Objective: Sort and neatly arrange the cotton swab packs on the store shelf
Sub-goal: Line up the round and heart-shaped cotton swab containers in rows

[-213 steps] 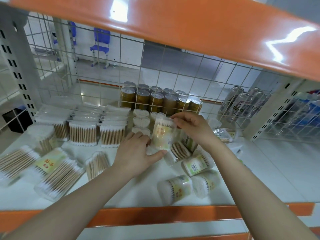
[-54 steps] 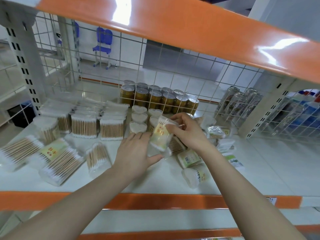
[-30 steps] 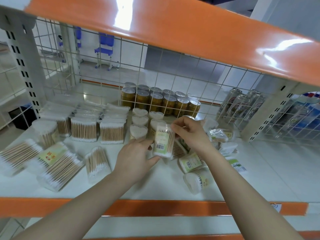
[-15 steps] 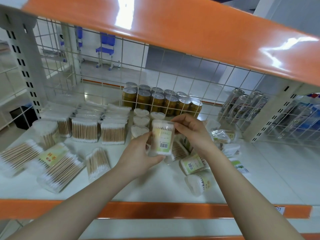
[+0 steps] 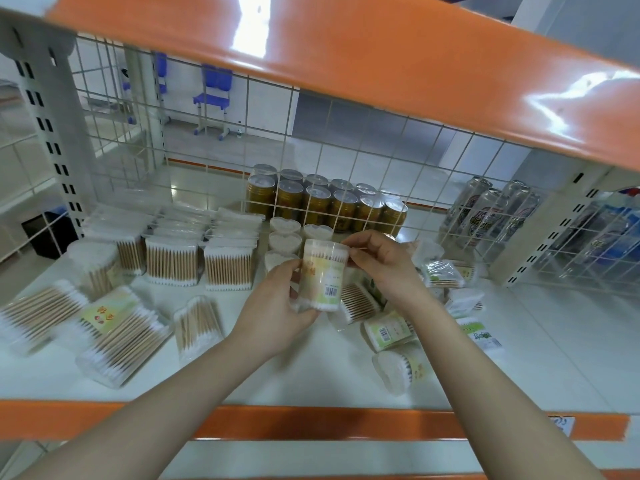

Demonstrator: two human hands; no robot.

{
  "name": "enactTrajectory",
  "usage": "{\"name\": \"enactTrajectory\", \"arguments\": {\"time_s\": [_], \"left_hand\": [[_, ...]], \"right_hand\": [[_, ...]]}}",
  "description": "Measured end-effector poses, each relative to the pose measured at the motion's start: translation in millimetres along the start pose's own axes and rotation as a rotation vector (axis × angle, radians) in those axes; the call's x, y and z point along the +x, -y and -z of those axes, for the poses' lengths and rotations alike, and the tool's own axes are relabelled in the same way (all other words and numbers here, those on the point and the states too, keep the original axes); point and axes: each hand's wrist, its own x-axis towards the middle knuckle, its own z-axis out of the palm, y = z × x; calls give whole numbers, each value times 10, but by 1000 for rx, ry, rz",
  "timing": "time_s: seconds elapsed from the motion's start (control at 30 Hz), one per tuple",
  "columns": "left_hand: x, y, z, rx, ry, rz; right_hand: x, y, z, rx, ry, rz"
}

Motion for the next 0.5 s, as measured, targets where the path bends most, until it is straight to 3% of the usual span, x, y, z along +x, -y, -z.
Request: {"name": "enactTrajectory", "arguments": {"time_s": [0.5], "left_hand": [[10,33,7,204,38,-12]], "right_hand": [[35,15,-31,-84,12,-74]]}}
